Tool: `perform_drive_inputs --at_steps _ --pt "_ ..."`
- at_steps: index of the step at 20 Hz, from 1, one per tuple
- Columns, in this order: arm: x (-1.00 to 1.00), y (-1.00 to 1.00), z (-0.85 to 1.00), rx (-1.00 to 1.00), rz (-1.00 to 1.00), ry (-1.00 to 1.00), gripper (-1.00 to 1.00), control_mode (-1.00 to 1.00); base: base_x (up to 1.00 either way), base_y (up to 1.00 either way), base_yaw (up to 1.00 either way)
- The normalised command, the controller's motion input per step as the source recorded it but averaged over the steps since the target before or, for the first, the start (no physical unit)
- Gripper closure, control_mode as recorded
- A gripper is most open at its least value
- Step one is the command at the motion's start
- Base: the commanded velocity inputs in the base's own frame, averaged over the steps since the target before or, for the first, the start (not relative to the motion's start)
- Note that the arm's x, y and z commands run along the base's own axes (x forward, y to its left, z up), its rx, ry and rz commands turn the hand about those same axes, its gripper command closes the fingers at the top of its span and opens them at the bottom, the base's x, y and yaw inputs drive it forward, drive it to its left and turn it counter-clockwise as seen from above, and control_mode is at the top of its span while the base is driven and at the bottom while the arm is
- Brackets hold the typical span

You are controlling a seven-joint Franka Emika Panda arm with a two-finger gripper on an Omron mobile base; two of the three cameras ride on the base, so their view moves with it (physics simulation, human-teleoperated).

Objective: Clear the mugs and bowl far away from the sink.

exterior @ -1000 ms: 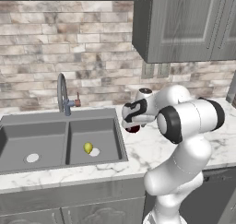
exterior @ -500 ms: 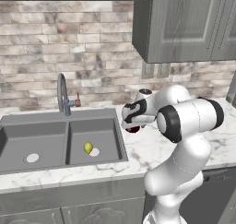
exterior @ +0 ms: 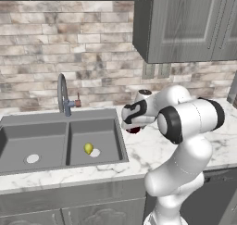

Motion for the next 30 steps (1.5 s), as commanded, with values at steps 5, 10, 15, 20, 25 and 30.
perform_drive_inputs --at_steps 5,10,15,20,25,30 --pt "-0.02 0.01 0.00 0.00 0.00 0.00 -1.00 -1.00 0.00 0.00 0.00" --pt "0.00 0.00 -0.06 0.00 0.00 0.00 -1.00 -1.00 0.00 0.00 0.00" --pt "0.00 0.00 -0.07 0.00 0.00 0.00 -1.00 -1.00 0.00 0.00 0.00" --pt "0.00 0.00 -0.08 0.00 0.00 0.00 -1.00 -1.00 0.00 0.00 0.00" --pt "0.00 0.00 0.00 0.00 0.00 0.00 -1.00 -1.00 0.00 0.00 0.00" --pt "0.00 -0.10 0.00 0.00 0.01 0.00 -1.00 -1.00 0.00 0.00 0.00"
